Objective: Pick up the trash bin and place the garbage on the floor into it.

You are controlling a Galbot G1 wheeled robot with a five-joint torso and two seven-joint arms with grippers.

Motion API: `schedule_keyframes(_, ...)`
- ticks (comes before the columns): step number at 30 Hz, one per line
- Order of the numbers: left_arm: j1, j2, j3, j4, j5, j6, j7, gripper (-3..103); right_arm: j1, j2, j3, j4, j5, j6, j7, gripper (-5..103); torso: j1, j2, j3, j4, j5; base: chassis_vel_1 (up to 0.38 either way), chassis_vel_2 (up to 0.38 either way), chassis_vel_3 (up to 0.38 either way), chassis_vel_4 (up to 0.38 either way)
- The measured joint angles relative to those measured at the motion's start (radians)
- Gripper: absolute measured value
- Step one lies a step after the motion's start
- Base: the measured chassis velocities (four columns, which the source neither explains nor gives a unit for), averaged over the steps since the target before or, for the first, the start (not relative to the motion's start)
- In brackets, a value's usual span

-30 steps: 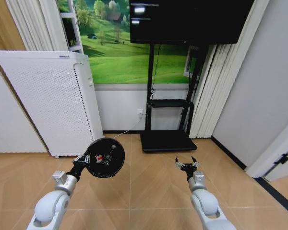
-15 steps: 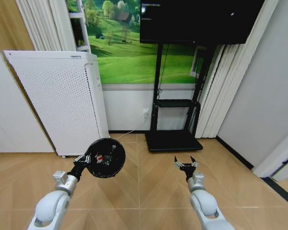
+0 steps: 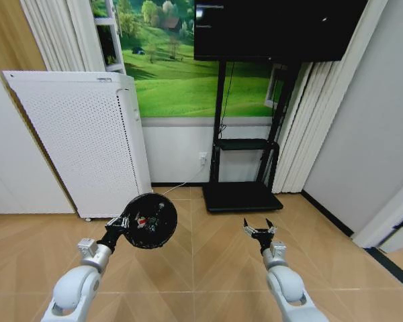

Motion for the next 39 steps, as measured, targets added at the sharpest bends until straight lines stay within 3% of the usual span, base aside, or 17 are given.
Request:
schedule_keyframes(19, 0.035, -0.028, 0.046, -0.030, 0.029, 0.009, -0.041, 4, -0.002, -0.015, 0.020, -0.033, 0.017, 0.035, -0.026, 100, 0.000, 0.000, 0.000, 0.0000, -0.0001, 0.062, -0.071, -0.066, 0.064)
schedule_keyframes(24, 0.064, -0.058, 0.079, -0.046, 0.025, 0.008, -0.085, 4, -0.004, -0.015, 0.017, -0.037, 0.016, 0.033, -0.032, 100, 0.000, 0.000, 0.000, 0.0000, 0.0000, 0.000, 0.000, 0.000, 0.000)
schedule_keyframes(26, 0.079, -0.086, 0.099, -0.068, 0.020, 0.013, -0.153, 4, -0.006, -0.016, 0.017, -0.038, 0.010, 0.024, -0.035, 100, 0.000, 0.000, 0.000, -0.0002, -0.0002, 0.000, 0.000, 0.000, 0.000)
schedule_keyframes(28, 0.090, -0.096, 0.097, -0.083, 0.020, 0.021, -0.181, 4, -0.007, -0.017, 0.017, -0.039, 0.009, 0.022, -0.036, 100, 0.000, 0.000, 0.000, -0.0002, -0.0001, 0.000, 0.000, 0.000, 0.000)
schedule_keyframes(34, 0.117, -0.106, 0.002, -0.061, 0.025, 0.013, -0.183, 4, 0.001, -0.018, 0.003, -0.043, 0.004, 0.012, -0.037, 100, 0.000, 0.000, 0.000, -0.0002, 0.0001, 0.000, 0.000, 0.000, 0.000)
schedule_keyframes(39, 0.170, -0.174, -0.132, 0.003, 0.028, -0.018, -0.103, 4, 0.017, -0.015, -0.028, -0.044, 0.003, -0.006, -0.031, 100, 0.000, 0.000, 0.000, 0.0002, -0.0003, 0.000, 0.000, 0.000, 0.000)
